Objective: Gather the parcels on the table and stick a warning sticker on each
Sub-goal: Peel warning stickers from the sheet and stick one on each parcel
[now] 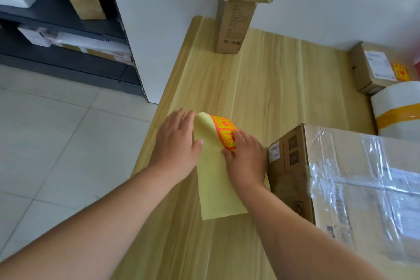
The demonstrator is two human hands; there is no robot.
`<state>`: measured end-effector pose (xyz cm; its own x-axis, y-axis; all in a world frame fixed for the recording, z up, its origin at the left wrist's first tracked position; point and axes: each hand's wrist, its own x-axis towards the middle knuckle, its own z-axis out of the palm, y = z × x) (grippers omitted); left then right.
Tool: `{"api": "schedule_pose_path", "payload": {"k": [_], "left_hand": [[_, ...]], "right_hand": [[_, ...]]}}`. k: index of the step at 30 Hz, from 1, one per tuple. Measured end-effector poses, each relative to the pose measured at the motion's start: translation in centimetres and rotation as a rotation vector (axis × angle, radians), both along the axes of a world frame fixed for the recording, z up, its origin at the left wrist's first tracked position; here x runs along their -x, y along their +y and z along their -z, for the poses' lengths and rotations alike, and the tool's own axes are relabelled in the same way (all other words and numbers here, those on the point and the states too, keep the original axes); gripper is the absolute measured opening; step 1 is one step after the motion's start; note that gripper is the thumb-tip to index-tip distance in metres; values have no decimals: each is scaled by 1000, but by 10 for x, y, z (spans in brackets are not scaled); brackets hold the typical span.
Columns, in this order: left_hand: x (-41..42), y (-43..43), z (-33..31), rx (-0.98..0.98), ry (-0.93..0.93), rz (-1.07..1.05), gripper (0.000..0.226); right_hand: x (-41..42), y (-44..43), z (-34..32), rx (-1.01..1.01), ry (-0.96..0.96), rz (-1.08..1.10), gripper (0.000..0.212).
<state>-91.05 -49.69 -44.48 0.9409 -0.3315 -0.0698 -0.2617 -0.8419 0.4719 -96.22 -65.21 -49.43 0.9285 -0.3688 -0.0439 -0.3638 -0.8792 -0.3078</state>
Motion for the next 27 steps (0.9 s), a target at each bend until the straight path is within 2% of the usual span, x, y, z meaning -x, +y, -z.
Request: {"api": "schedule_pose_path", "payload": {"k": [3, 5, 7, 8, 10, 15, 22, 27], "left_hand": [[-20, -3, -24, -47, 83, -55, 68], [-33, -1, -41, -19, 323, -121, 64], [-35, 3, -58, 194, 537, -200, 38], [-33, 5, -65, 271, 575, -218, 21], [-28, 10, -78, 320, 599, -223, 6], [-13, 15, -106, 479, 648, -211, 16], [13, 0, -141, 659, 523, -223, 12], [27, -6, -162, 780, 704, -159, 13]], "right_hand": [[11, 10, -17, -59, -83, -86, 57], [19, 15, -28, -67, -153, -153, 59], [26, 17, -39, -35, -180, -196, 60], [28, 17, -46, -11, -182, -208, 60], [33, 16, -58, 17, -189, -226, 62], [43, 17, -89, 15, -181, -210, 63], [41, 36, -157, -476, -277, -128, 38], [44, 34, -181, -566, -320, -94, 23]]}}
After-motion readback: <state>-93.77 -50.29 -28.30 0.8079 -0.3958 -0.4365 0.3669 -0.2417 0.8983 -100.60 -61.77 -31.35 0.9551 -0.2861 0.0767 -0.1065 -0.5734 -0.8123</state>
